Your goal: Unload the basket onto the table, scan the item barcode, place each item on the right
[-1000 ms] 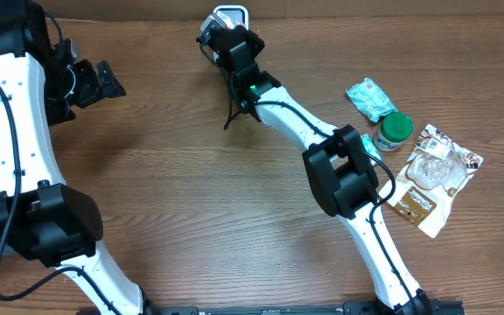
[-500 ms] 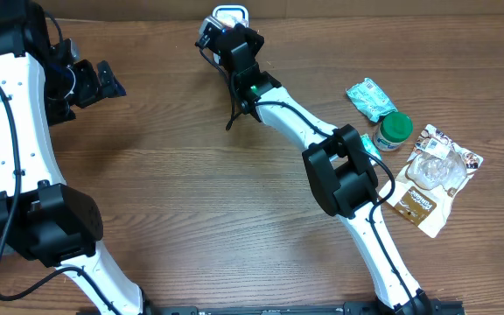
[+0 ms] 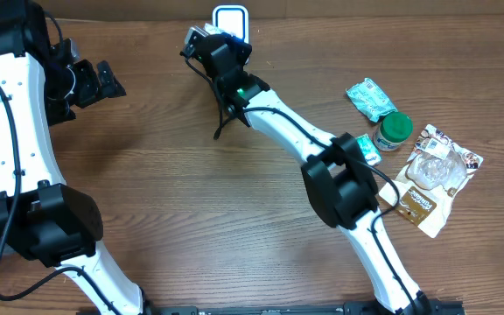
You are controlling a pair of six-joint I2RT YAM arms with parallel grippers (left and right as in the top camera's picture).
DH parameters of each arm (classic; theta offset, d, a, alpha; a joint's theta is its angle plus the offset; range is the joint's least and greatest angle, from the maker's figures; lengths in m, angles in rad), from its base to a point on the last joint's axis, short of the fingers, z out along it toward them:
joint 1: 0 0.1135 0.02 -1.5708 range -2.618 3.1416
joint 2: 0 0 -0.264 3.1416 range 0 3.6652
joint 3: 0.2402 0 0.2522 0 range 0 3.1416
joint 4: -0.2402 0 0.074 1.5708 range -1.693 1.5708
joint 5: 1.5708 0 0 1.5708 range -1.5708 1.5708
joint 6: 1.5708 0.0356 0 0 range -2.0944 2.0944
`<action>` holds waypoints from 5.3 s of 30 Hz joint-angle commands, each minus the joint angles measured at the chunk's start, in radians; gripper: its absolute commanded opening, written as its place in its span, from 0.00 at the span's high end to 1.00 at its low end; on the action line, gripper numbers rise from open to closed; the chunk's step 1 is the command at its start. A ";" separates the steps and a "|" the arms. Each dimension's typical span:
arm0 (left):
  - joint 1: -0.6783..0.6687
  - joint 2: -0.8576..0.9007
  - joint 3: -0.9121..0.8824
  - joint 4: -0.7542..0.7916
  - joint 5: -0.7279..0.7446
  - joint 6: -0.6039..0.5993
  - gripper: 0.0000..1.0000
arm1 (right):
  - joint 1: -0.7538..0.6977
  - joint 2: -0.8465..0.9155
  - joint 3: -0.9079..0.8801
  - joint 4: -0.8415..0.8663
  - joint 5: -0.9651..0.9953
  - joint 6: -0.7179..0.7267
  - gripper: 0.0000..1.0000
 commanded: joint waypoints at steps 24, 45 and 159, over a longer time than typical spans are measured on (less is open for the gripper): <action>0.003 -0.013 0.014 0.002 -0.003 -0.006 0.01 | -0.214 -0.412 -0.254 -1.363 -0.367 1.368 0.96; 0.003 -0.013 0.014 0.002 -0.003 -0.006 0.01 | -0.467 -0.412 -0.439 -1.235 -0.236 1.299 0.85; 0.003 -0.013 0.014 0.002 -0.003 -0.006 0.00 | -0.414 -2.274 -1.833 -0.040 -0.793 0.660 0.00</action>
